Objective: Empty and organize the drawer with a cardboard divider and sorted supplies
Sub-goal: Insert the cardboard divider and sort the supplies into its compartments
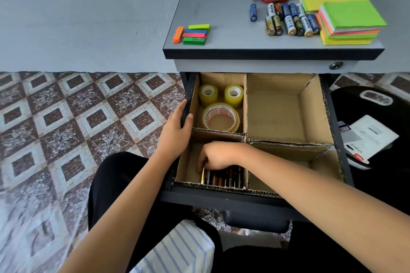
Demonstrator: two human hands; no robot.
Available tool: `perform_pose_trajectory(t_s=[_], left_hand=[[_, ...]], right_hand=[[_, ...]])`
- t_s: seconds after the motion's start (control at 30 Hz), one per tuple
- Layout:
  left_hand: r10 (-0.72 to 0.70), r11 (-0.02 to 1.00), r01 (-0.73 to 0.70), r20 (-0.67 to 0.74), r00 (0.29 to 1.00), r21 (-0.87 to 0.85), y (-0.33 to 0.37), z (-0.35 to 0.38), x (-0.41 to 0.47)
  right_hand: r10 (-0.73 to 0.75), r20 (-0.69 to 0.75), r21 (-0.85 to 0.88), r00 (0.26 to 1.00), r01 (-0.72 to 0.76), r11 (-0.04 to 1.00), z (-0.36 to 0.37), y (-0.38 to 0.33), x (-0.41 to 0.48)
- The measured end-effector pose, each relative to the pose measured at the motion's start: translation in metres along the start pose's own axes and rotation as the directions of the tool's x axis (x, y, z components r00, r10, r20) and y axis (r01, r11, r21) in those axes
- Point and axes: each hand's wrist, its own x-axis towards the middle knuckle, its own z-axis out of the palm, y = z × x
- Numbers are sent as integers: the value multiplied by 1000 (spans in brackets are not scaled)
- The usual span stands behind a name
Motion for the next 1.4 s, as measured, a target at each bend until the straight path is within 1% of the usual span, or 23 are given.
perform_pose_trajectory(t_s=[0.3, 0.4, 0.5, 0.57, 0.63, 0.7, 0.77, 0.87, 0.97, 1.07, 1.17, 1.3, 1.4], left_hand=[[-4, 1000, 4, 0, 1000, 9, 3, -1, -2], [-7, 1000, 7, 4, 1000, 19, 4, -1, -2], [4, 999, -4, 7, 1000, 43, 6, -2, -1], [18, 995, -20, 14, 1000, 95, 8, -2, 0], [15, 984, -18, 17, 1000, 179, 12, -3, 2], [10, 970, -5, -21, 1000, 242, 21, -6, 5], [60, 958, -31, -91, 994, 285, 38, -11, 9], [229, 945, -183, -147, 962, 271, 79, -17, 21], [381, 908, -343, -132, 915, 242, 131, -18, 41], [442, 877, -407, -96, 892, 254, 182, -14, 71], [390, 878, -359, -36, 920, 315, 219, -7, 111], [218, 881, -229, 75, 973, 414, 243, 5, 160], [121, 903, -163, 129, 984, 397, 249, 16, 179]], right_hand=[[-6, 2, 9, 1000, 6, 1000, -3, -2, -6], [-18, -49, -7, 999, 18, 1000, -8, -4, -12], [-63, -105, 1, 992, 63, 998, -18, -9, -28], [-84, -151, 49, 985, 92, 995, -28, -11, -46], [-85, -227, 125, 970, 116, 985, -41, -10, -67], [-63, -332, 176, 941, 128, 976, -56, -4, -89], [-23, -437, 188, 899, 116, 975, -71, 5, -109], [44, -586, 194, 809, 87, 977, -98, 24, -136], [139, -692, 280, 708, 85, 956, -125, 43, -154], [233, -745, 358, 625, 79, 931, -152, 57, -167], [309, -759, 424, 573, 76, 902, -175, 65, -175], [357, -773, 442, 525, 41, 896, -196, 71, -178], [372, -781, 438, 502, 16, 899, -205, 75, -176]])
